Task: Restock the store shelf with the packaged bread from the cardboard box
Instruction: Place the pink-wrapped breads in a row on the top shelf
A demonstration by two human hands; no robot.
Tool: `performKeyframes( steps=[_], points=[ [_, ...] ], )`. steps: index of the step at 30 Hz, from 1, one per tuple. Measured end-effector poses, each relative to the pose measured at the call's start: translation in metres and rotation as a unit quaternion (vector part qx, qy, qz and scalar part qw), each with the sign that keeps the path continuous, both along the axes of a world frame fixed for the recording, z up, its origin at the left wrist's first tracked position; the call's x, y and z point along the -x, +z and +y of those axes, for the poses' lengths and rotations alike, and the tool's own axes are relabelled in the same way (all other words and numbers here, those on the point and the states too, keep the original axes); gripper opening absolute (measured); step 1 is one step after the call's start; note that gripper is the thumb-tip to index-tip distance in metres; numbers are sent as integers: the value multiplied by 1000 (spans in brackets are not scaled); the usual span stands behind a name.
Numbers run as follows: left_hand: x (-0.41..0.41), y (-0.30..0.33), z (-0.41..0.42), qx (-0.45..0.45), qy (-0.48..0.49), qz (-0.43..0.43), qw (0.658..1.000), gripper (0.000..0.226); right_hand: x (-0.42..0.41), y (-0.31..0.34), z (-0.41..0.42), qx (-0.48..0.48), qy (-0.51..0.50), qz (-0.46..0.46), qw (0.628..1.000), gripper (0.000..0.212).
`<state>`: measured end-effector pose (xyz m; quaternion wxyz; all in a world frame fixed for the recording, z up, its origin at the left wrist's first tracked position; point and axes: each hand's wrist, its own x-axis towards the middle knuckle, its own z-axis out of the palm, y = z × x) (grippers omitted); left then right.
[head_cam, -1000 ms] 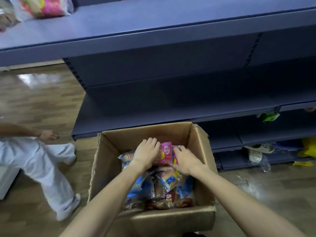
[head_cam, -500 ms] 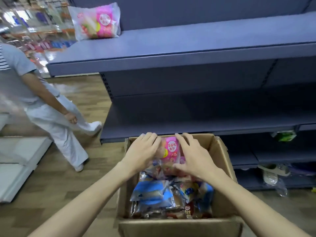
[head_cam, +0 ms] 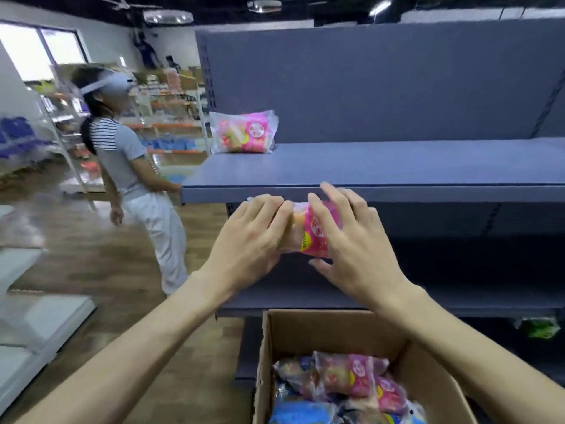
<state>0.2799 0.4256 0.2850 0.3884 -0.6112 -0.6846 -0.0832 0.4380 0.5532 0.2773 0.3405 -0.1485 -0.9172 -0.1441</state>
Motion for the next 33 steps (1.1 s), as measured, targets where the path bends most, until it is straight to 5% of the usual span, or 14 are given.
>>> performKeyframes(
  steps=[15, 25, 33],
  points=[
    [75, 78, -1, -50, 64, -3, 997, 66, 101, 81, 28, -77, 22, 38, 996, 65],
    [124, 95, -5, -60, 136, -14, 989, 102, 171, 115, 56, -87, -9, 5, 996, 56],
    [163, 79, 13, -94, 189, -141, 967, 70, 212, 131, 65, -69, -42, -17, 997, 54]
  ],
)
